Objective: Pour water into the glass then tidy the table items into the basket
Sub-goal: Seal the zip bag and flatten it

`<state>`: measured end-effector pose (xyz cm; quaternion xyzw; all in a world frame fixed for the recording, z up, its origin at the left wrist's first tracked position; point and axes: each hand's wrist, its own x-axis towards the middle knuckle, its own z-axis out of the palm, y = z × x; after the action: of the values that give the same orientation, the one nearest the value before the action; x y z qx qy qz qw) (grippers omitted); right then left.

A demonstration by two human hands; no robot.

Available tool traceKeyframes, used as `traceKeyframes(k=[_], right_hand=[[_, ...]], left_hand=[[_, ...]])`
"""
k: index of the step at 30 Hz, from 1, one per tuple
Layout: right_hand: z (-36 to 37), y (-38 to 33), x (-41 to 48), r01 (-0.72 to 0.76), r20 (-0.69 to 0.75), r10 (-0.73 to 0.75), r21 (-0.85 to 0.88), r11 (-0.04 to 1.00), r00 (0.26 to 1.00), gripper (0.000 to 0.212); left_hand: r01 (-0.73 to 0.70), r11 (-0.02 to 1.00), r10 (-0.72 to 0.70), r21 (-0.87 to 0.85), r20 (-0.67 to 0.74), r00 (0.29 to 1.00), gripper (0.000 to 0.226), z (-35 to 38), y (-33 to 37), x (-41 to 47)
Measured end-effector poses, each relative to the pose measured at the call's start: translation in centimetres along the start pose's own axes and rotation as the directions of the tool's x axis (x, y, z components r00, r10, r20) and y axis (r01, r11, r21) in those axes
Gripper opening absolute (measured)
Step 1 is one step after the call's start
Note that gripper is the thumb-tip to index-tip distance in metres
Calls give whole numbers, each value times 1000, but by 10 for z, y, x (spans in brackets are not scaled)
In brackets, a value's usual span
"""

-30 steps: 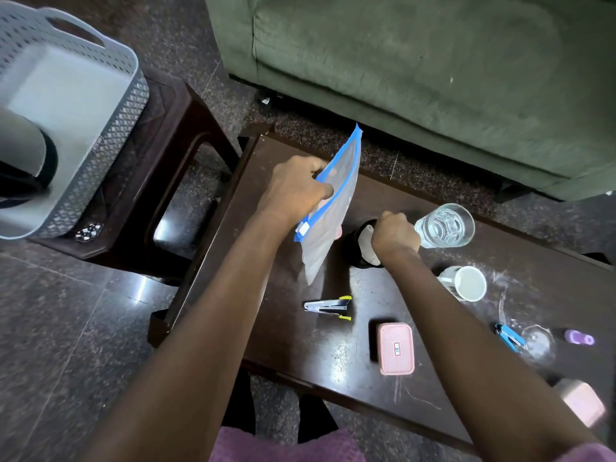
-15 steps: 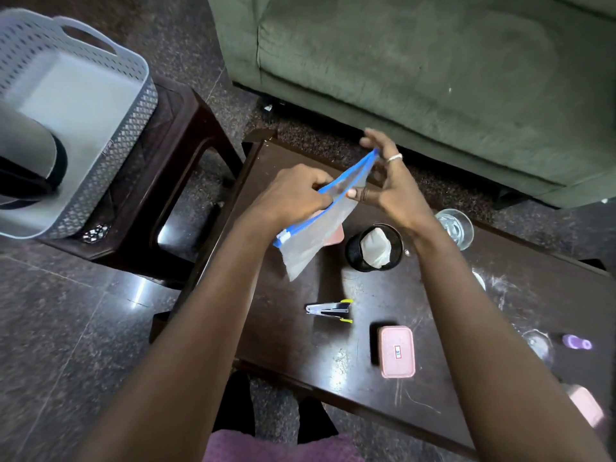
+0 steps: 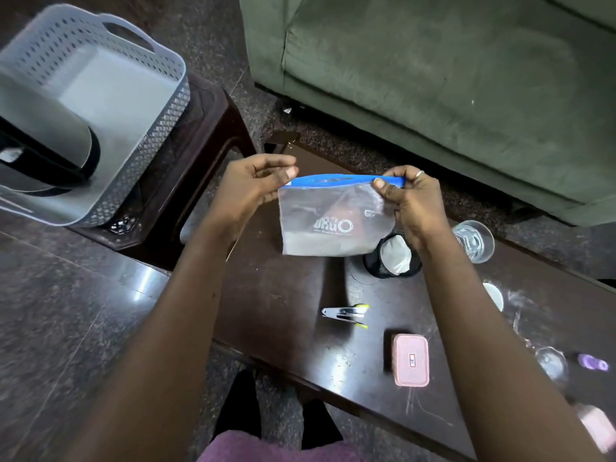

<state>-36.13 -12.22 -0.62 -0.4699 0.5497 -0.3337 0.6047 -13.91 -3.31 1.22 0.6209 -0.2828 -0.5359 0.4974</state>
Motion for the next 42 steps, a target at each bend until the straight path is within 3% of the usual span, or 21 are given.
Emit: traceKeyframes(k=[9,23,31,37,38,40,42], right_hand=[[5,7,-1,-184,-67,192,108,977,979,21],[4,4,-8,-222,-90,223,15,975,971,21],[4,3,-11,-237,-81,233,-48,970,969,20],[6,0,-15,-253,-107,249,-28,967,963,20],[8,-1,-15,-250,-123,242,-57,966,962,18],[11,-2,-17,-186,-182,129,-337,923,975,7],[20,-3,-20,-60,-175,-84,-685,726,981,21]], left_hand=[[-30,995,7,-100,-218,976,16,5,-28,4],[-74,997,67,0,-431,900,31,18,-44,13],[-75,982,145,176,-429,892,12,22,-50,12],[-79,840,326,536,-382,865,13,30,-49,12],[-74,830,326,554,-373,869,14,32,-49,12],[-83,816,335,573,-351,874,17,34,-49,10],[-95,813,346,575,-345,873,20,36,-48,8]])
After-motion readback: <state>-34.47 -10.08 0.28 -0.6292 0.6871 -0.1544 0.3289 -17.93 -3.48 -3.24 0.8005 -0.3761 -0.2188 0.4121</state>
